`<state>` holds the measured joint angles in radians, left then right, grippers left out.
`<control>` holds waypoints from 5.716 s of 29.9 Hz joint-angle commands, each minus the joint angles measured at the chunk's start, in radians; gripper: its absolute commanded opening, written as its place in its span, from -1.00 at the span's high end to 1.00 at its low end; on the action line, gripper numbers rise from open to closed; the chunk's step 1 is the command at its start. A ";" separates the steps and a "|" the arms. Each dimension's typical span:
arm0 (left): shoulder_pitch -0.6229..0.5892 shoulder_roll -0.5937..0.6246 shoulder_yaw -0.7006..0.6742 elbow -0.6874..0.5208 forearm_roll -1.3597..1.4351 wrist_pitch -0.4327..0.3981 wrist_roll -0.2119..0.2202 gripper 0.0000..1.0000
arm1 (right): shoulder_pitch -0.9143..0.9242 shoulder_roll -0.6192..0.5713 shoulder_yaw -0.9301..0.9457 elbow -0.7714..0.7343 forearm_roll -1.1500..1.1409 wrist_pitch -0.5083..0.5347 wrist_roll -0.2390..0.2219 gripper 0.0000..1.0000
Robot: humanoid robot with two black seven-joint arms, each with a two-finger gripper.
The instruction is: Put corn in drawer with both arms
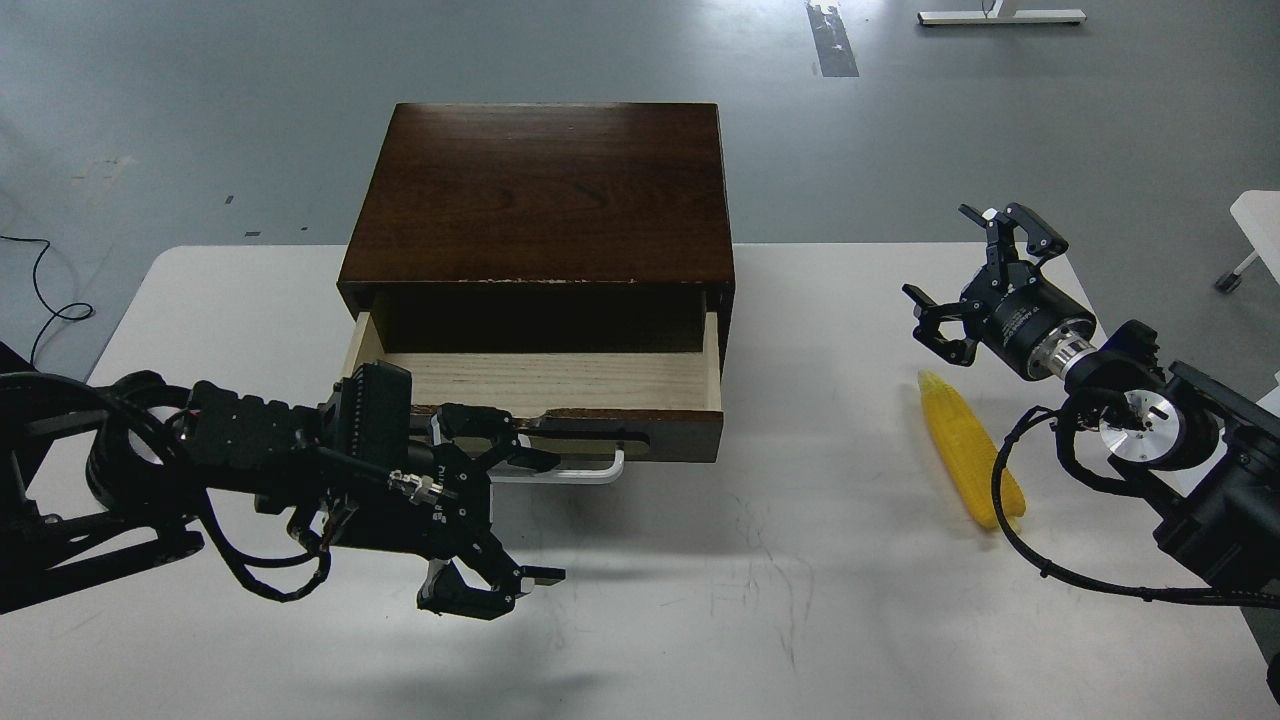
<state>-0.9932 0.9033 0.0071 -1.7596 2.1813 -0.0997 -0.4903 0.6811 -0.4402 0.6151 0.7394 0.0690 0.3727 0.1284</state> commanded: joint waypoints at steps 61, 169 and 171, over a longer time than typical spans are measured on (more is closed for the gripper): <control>0.025 -0.061 -0.291 0.991 -2.074 -0.182 0.375 -0.97 | 0.015 -0.454 -0.242 0.437 -1.302 -0.230 0.320 -1.00; 0.119 -0.095 -0.279 1.105 -2.152 -0.222 0.377 -0.97 | 0.749 0.066 -0.818 0.422 -2.028 -0.661 0.360 0.39; 0.120 -0.093 -0.277 1.105 -2.152 -0.222 0.377 -0.97 | 0.736 0.078 -0.827 0.419 -2.028 -0.661 0.360 0.36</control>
<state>-0.8745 0.8057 -0.2706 -0.6551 0.0292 -0.3220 -0.1135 1.4292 -0.3735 -0.1975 1.1617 -1.9589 -0.2898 0.4886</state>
